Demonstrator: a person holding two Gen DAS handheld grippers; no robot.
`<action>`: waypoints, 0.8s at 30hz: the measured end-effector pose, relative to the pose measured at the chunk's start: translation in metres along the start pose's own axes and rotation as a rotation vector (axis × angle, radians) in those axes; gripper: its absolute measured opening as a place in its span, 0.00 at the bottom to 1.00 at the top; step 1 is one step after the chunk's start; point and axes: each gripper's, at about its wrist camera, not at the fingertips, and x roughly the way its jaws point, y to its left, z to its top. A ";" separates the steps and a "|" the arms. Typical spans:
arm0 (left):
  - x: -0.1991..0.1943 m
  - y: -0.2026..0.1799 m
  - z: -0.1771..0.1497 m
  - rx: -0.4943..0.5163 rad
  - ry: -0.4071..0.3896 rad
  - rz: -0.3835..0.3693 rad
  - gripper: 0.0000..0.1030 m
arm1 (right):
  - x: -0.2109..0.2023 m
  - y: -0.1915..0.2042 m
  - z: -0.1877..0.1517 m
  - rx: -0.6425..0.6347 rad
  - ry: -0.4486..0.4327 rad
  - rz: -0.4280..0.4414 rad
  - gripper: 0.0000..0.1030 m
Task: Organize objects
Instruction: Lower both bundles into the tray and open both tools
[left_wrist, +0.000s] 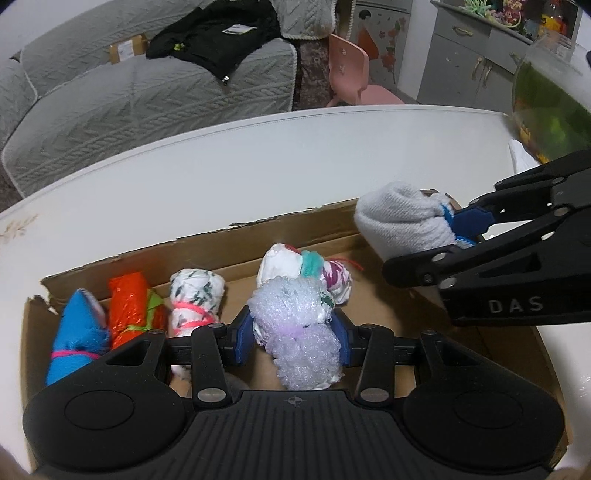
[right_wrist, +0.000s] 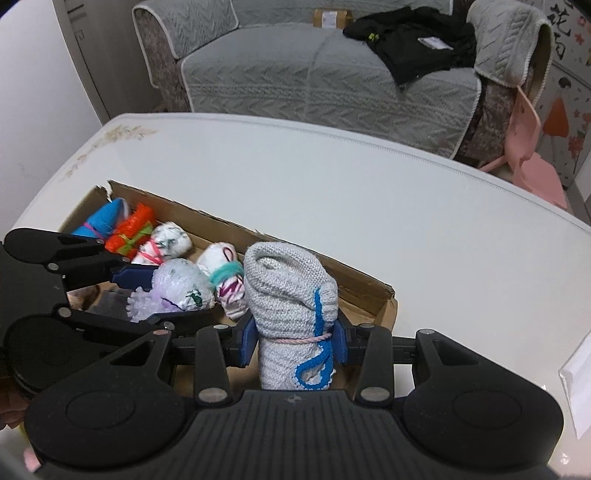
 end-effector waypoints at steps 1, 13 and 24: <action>0.002 0.000 0.000 0.007 0.004 -0.011 0.49 | 0.002 -0.001 0.001 0.002 0.007 0.007 0.37; 0.009 0.000 0.002 0.094 0.032 -0.064 0.63 | 0.002 0.000 0.001 -0.043 0.041 0.035 0.49; -0.003 -0.005 0.008 0.150 0.039 -0.050 0.77 | -0.006 -0.002 0.005 -0.078 0.051 0.044 0.58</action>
